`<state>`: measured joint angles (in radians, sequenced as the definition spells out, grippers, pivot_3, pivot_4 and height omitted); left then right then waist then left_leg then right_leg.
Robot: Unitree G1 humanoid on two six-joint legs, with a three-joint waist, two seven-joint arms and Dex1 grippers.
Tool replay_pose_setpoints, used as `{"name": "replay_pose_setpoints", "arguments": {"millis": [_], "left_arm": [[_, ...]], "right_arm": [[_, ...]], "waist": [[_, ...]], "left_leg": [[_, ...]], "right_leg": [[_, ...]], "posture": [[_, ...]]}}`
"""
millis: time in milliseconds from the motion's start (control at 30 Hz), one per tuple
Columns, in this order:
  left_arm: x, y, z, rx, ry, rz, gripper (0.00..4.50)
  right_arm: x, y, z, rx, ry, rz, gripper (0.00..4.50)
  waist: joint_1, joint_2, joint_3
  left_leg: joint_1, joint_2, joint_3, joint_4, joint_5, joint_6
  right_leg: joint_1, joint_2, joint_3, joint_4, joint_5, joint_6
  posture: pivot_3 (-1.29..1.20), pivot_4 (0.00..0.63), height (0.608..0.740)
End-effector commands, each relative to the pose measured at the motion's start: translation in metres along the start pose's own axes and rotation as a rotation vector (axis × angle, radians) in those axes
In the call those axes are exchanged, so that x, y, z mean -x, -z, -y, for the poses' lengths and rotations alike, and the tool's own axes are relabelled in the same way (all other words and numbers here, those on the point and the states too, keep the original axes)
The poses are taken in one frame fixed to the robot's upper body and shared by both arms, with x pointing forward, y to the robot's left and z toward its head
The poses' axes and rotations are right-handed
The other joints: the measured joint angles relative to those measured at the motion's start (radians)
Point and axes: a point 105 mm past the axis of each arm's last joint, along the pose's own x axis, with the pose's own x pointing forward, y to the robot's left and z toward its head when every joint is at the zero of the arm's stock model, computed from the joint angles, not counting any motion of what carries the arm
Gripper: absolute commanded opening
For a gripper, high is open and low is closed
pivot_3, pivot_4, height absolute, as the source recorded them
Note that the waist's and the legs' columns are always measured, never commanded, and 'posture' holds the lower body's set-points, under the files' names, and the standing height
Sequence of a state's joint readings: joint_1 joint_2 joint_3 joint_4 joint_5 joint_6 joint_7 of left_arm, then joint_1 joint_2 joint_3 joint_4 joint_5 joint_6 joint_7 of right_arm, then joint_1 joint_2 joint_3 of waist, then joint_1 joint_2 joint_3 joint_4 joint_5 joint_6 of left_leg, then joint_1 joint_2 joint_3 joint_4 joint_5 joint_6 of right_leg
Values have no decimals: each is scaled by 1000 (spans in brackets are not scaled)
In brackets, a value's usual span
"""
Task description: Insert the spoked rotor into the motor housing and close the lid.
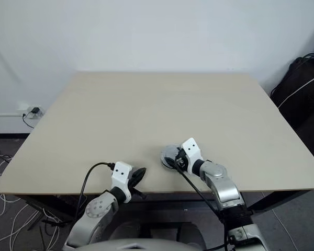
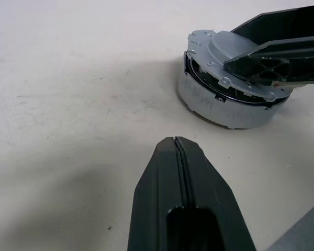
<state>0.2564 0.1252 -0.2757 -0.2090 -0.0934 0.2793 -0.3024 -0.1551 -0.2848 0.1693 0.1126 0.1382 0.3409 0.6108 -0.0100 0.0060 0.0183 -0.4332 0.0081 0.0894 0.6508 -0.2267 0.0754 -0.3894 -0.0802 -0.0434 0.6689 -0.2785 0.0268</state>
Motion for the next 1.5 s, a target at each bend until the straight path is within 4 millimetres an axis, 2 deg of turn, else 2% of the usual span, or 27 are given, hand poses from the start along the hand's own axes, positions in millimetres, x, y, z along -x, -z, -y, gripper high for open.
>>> {"name": "replay_pose_setpoints", "arguments": {"millis": [33, 300, 1100, 1500], "left_arm": [[-1, -16, 1, -16, 5, 61, 0], [1, -15, 1, -10, 0, 59, 0], [0, -15, 1, -10, -1, 59, 0], [1, -14, 2, -12, 4, 55, 0]], "right_arm": [[-1, -10, 3, 34, 5, 3, 3265], [0, 1, 2, 76, -17, -97, 3265], [-5, -5, 1, 78, 19, -166, 3265], [-1, 6, 5, 109, 37, -245, 3265]], "waist": [[0, 0, 0], [1, 0, -2], [-1, 1, -5], [0, 1, -5]], "left_leg": [[0, 0, 0, 0, 0, 0], [3, 0, 0, 0, 0, 0], [3, 0, 0, 0, 0, 0], [3, 0, -1, 0, 0, 0]], "right_leg": [[0, 0, 0, 0, 0, 0], [3, 0, 0, 0, 0, 0], [3, -1, 0, 0, 0, 0], [3, -1, 0, 0, 0, 0]], "posture": [[0, 0, 740], [0, 0, 740], [0, 0, 740], [0, 0, 740]]}}
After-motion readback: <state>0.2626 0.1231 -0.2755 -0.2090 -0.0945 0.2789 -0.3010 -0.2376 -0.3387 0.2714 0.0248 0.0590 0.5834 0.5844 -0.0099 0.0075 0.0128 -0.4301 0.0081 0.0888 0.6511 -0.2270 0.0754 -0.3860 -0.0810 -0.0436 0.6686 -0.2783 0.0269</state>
